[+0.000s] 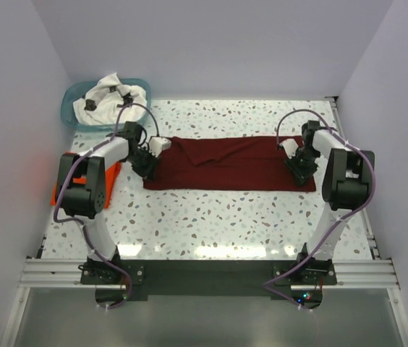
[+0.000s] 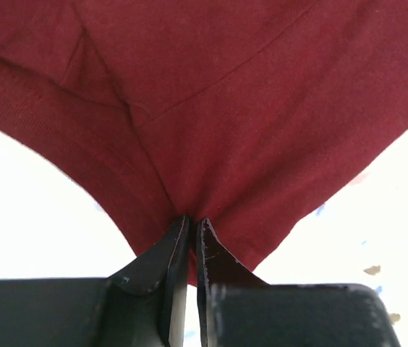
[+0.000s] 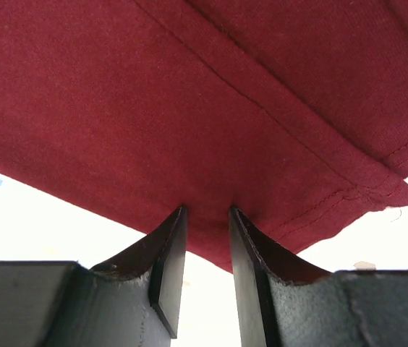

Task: Fold and stack the t-shirts
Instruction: Fold the tshirt

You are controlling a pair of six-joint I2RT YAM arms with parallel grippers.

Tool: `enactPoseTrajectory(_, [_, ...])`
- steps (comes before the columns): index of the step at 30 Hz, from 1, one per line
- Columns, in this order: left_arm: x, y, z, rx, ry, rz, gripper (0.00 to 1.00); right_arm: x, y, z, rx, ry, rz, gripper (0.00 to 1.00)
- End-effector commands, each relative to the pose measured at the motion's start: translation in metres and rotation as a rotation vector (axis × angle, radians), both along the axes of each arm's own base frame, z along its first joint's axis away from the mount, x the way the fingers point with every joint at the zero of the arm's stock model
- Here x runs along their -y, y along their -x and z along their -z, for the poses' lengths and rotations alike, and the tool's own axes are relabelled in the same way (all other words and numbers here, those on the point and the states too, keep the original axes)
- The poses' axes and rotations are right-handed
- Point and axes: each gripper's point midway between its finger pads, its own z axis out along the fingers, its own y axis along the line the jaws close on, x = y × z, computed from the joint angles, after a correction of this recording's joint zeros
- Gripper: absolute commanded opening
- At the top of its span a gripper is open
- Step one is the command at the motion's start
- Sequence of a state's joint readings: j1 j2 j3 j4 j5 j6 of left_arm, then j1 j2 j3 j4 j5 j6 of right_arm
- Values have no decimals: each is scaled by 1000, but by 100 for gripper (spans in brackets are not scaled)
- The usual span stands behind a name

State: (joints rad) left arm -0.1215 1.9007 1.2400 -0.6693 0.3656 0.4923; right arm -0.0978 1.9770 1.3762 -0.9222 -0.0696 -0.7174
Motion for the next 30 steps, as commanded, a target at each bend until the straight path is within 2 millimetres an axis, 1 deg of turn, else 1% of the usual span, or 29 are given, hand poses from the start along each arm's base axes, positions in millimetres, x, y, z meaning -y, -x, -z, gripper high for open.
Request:
enactPoseTrajectory(1, [-5, 75, 23, -198, -49, 56, 11, 17, 27, 0, -41, 71, -85, 34])
enactPoseTrajectory(2, [0, 81, 21, -197, -49, 79, 11, 17, 29, -4, -38, 70, -99, 34])
enactPoseTrajectory(3, [4, 85, 12, -175, -44, 96, 10, 17, 32, -8, -37, 69, -110, 34])
enactPoseTrajectory(4, [6, 91, 9, -177, -39, 112, 10, 10, 27, -20, -1, 35, -129, 34])
enactPoseTrajectory(5, [12, 92, 2, -162, -17, 130, 10, 7, 30, -28, -8, 14, -130, 35])
enactPoseTrajectory(6, [13, 89, -9, -132, -8, 127, 13, -1, 27, -36, 7, -26, -138, 36])
enactPoseTrajectory(7, [16, 80, -20, -94, 5, 137, 15, -18, 19, -60, 55, -115, -142, 36])
enactPoseTrajectory(8, [18, 73, -30, -71, 36, 133, 18, -29, 12, -73, 96, -171, -139, 37])
enactPoseTrajectory(9, [19, 63, -42, -28, 48, 129, 23, -39, -2, -92, 162, -214, -131, 38])
enactPoseTrajectory(10, [24, 45, -61, 36, 77, 131, 26, -53, -8, -106, 204, -258, -149, 39])
enactPoseTrajectory(11, [25, 35, -71, 69, 102, 131, 29, -70, -15, -116, 247, -317, -166, 39])
enactPoseTrajectory(12, [30, 14, -88, 138, 126, 135, 34, -91, -23, -124, 278, -332, -187, 39])
enactPoseTrajectory(13, [33, 4, -95, 159, 145, 107, 35, -106, -33, -130, 323, -344, -220, 39])
enactPoseTrajectory(14, [36, -6, -102, 184, 167, 95, 36, -121, -38, -132, 343, -361, -238, 39])
enactPoseTrajectory(15, [40, -20, -101, 195, 187, 78, 38, -136, -43, -134, 357, -385, -232, 39])
enactPoseTrajectory(16, [45, -34, -113, 209, 217, 34, 38, -161, -54, -139, 408, -410, -278, 39])
enactPoseTrajectory(17, [49, -43, -116, 207, 244, 17, 39, -175, -59, -136, 419, -427, -292, 39])
enactPoseTrajectory(18, [55, -59, -115, 203, 269, -1, 40, -201, -59, -135, 423, -457, -323, 40])
enactPoseTrajectory(19, [58, -65, -115, 175, 300, -55, 40, -216, -72, -139, 476, -472, -347, 41])
enactPoseTrajectory(20, [61, -73, -113, 164, 320, -85, 41, -228, -75, -137, 485, -486, -362, 41])
enactPoseTrajectory(21, [64, -90, -108, 166, 333, -111, 41, -251, -75, -131, 472, -519, -390, 41])
enactPoseTrajectory(22, [65, -97, -106, 142, 351, -163, 41, -265, -83, -134, 507, -542, -409, 42])
enactPoseTrajectory(23, [66, -104, -103, 133, 359, -187, 41, -278, -84, -132, 508, -560, -425, 42])
enactPoseTrajectory(24, [68, -116, -98, 140, 366, -209, 41, -301, -81, -127, 497, -581, -459, 42])
enactPoseTrajectory(25, [68, -122, -96, 127, 377, -247, 41, -313, -84, -125, 512, -592, -481, 42])
enactPoseTrajectory(26, [70, -125, -86, 103, 379, -260, 41, -324, -83, -124, 512, -605, -504, 41])
enactPoseTrajectory(27, [71, -131, -88, 108, 385, -264, 41, -343, -80, -119, 504, -617, -539, 41])
enactPoseTrajectory(29, [71, -133, -79, 80, 387, -288, 41, -361, -80, -115, 521, -614, -582, 40])
enactPoseTrajectory(30, [72, -134, -79, 77, 389, -289, 42, -376, -76, -108, 518, -613, -617, 40])
